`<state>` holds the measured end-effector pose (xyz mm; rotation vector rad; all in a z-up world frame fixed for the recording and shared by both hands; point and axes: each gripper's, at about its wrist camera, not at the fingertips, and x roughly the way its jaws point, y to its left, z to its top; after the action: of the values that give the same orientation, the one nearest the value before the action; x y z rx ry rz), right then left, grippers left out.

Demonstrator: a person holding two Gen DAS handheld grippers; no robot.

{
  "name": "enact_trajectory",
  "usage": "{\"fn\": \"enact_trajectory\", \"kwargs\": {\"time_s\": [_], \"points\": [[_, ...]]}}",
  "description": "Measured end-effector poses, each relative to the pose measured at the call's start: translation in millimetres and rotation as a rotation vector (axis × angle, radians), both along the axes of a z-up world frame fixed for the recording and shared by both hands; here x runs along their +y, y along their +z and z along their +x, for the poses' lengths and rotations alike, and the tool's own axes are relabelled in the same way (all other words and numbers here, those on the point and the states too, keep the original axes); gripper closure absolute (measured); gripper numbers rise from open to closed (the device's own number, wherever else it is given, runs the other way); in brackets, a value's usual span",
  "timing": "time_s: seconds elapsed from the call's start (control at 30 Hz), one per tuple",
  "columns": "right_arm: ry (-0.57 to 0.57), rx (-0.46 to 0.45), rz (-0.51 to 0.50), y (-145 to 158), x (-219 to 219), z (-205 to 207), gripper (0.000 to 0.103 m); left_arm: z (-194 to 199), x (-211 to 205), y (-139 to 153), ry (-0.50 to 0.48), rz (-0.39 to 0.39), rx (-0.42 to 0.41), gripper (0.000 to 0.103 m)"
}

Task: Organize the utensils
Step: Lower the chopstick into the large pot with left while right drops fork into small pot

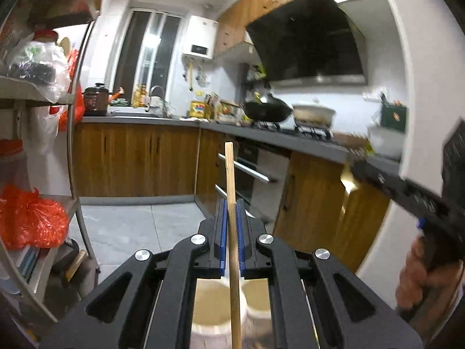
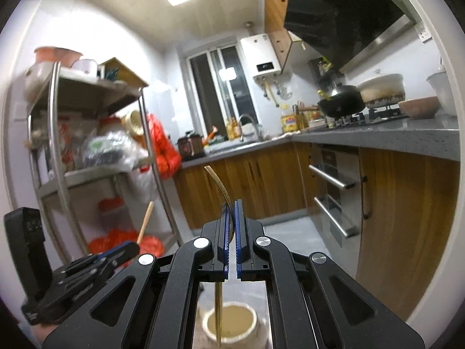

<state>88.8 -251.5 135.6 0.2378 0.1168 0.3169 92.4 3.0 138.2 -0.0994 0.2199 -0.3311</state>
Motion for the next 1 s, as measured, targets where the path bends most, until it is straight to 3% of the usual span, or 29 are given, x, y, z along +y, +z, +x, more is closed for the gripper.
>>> {"fn": "enact_trajectory", "kwargs": {"time_s": [0.17,0.3,0.57,0.73,1.0], "points": [[-0.034,0.005,-0.003,-22,4,19,0.099,40,-15,-14,0.086,0.042,-0.047,0.097],[-0.004,0.078,-0.056,-39,14,38,0.099,59,-22,-43,0.136,0.096,-0.013,0.097],[0.049,0.254,-0.084,-68,17,66,0.099,53,-9,-77,0.109,0.095,0.094,0.097],[0.049,0.302,-0.097,-78,20,73,0.098,49,-8,-84,0.096,0.136,0.15,0.097],[0.037,0.325,-0.109,-82,17,76,0.098,43,-11,-87,0.104,0.188,0.163,0.096]]}}
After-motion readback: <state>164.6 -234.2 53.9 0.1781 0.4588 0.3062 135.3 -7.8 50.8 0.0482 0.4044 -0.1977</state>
